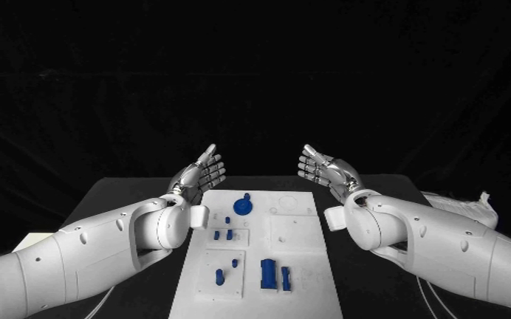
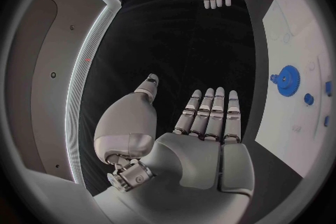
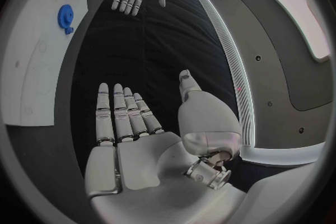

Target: Assemble the parts on the task board

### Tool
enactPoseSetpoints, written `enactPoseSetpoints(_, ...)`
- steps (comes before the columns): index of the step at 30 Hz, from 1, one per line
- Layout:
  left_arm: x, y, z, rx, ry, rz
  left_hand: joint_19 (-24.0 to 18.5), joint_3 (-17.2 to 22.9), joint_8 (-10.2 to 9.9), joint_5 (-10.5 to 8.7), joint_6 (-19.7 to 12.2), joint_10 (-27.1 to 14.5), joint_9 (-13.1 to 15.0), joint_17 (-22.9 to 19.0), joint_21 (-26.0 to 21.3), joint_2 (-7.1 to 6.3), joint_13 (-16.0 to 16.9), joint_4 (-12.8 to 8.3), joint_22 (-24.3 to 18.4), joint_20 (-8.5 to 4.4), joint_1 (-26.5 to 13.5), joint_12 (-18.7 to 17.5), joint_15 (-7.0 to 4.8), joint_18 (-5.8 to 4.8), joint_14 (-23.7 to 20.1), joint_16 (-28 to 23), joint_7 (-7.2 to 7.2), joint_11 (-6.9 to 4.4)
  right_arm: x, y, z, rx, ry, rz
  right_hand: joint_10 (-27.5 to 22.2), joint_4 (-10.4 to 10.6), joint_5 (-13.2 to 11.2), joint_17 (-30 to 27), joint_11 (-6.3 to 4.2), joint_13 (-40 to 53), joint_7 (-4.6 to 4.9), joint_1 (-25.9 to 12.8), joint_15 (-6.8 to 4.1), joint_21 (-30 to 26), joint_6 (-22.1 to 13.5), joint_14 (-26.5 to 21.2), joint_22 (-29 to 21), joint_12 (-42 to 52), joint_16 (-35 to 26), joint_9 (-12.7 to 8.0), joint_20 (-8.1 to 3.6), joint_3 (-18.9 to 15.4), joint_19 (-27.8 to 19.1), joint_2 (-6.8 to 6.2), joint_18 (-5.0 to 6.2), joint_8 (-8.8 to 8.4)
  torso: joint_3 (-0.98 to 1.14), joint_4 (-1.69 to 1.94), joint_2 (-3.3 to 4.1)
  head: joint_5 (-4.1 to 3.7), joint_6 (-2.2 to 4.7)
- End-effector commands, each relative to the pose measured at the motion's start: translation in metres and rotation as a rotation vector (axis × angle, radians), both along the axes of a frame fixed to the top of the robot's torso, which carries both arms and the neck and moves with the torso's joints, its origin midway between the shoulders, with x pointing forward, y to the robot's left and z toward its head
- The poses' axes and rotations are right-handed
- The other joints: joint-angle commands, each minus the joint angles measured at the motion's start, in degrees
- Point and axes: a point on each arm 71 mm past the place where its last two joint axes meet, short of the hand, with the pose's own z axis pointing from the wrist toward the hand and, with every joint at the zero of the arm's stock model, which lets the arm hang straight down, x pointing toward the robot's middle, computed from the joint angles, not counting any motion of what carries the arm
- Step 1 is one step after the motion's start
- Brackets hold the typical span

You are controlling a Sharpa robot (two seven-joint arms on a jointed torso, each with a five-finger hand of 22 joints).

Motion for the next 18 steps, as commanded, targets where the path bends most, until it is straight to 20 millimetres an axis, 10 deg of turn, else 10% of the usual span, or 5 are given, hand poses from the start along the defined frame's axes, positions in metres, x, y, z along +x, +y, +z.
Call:
enactPoseSetpoints(1,-0.011,-0.002,0.008,0.126,-0.089,0.091,-7.70,-2.29,-0.42,-2.41,-9.74,-9.89,-0.33,-0.93,-0.66,0.41,-0.31,-0.32,-2.73,-2.70,-13.27,-1.76,-3.54,-2.40,-9.34,-1.97,-4.09,-5.61,-0.010,0.000,0.007,0.006,-0.038,-0.141,-10.14,0.53,-4.36,-1.90,-4.38,-0.62,-5.46,-13.23,-1.38,-0.67,-9.01,-10.95,-0.53,-0.60,-0.44,-1.02,-2.30,0.14,-10.38,-0.29,-2.12,-0.40,0.26,0.06,-0.16,0.08,0.09)
enactPoseSetpoints(6,-0.028,-0.010,0.016,0.183,-0.139,0.129,-10.91,-7.21,-0.42,-2.41,-13.77,-14.01,-0.33,-0.93,-0.66,0.41,-0.31,-0.32,-3.86,-3.80,-18.77,-1.76,-3.54,-2.80,-13.22,-6.14,-4.09,-5.61,-0.027,0.010,0.013,0.008,-0.040,-0.184,-14.33,0.53,-4.36,-1.90,-4.38,-0.62,-5.46,-18.66,-1.38,-0.67,-12.72,-15.45,-0.53,-0.60,-0.44,-1.02,-7.21,0.14,-14.64,-0.29,-2.74,-0.40,0.26,0.06,-0.16,0.08,0.09)
enactPoseSetpoints(7,-0.030,-0.011,0.017,0.190,-0.146,0.134,-11.41,-7.21,-0.42,-2.41,-14.43,-14.65,-0.33,-0.93,-0.66,0.41,-0.31,-0.32,-4.06,-4.00,-19.65,-1.76,-3.54,-7.12,-13.88,-6.14,-4.09,-5.61,-0.029,0.011,0.014,0.008,-0.040,-0.189,-15.03,0.53,-4.36,-1.90,-4.38,-0.62,-5.46,-19.55,-1.38,-0.67,-13.32,-16.18,-0.53,-0.60,-0.44,-1.02,-7.21,0.14,-15.31,-0.29,-2.81,-0.40,0.26,0.06,-0.16,0.08,0.09)
enactPoseSetpoints(8,-0.032,-0.012,0.019,0.196,-0.153,0.139,-11.95,-7.21,-0.42,-2.41,-15.10,-15.35,-0.33,-0.93,-0.66,0.41,-0.31,-0.32,-4.23,-4.18,-20.56,-1.76,-3.54,-7.12,-14.51,-6.14,-4.09,-5.61,-0.031,0.012,0.014,0.008,-0.040,-0.193,-15.72,0.53,-4.36,-1.90,-4.38,-0.62,-5.46,-20.47,-1.38,-0.67,-13.94,-16.94,-0.53,-0.60,-0.44,-1.02,-7.21,0.14,-16.03,-0.29,-7.05,-0.40,0.26,0.06,-0.16,0.08,0.09)
enactPoseSetpoints(18,-0.039,-0.014,0.023,0.216,-0.174,0.154,-15.71,-7.21,-0.42,-2.41,-20.03,-20.36,-0.33,-0.93,-0.66,0.41,-0.31,-0.32,-8.57,-8.45,-27.28,-1.76,-3.54,-7.12,-19.25,-6.14,-4.09,-5.61,-0.035,0.014,0.016,0.007,-0.040,-0.203,-20.90,0.53,-4.36,-1.90,-4.38,-0.62,-5.46,-27.20,-1.38,-0.67,-18.55,-22.49,-0.53,-0.60,-0.44,-1.02,-7.21,0.14,-21.35,-0.29,-7.05,-0.40,0.26,0.06,-0.16,0.08,0.09)
